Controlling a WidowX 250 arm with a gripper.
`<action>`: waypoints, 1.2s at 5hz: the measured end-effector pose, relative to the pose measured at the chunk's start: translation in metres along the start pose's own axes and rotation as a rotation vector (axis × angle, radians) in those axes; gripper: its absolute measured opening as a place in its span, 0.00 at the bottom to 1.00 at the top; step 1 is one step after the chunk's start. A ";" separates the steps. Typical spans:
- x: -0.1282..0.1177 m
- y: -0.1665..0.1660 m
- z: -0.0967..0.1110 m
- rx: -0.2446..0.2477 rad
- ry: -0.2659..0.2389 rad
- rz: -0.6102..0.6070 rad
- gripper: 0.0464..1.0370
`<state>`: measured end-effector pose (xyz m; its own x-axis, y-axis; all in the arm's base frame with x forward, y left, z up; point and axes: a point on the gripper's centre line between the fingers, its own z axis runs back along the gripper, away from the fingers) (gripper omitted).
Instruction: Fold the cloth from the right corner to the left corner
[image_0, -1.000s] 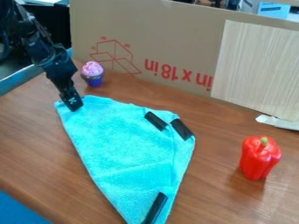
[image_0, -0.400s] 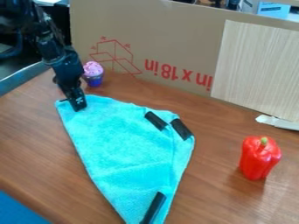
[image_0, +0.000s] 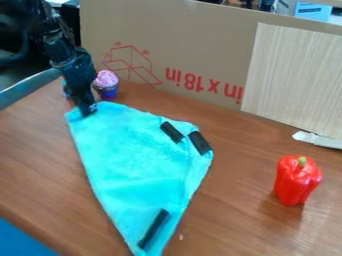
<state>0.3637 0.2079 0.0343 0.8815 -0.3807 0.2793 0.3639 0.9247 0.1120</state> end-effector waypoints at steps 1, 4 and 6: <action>0.002 -0.003 0.001 0.007 -0.039 0.042 0.04; -0.004 -0.066 0.089 0.111 -0.272 0.030 0.02; -0.023 -0.145 0.089 0.120 -0.279 -0.083 0.02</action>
<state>0.2639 0.0829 0.0968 0.7277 -0.4547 0.5135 0.3780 0.8906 0.2528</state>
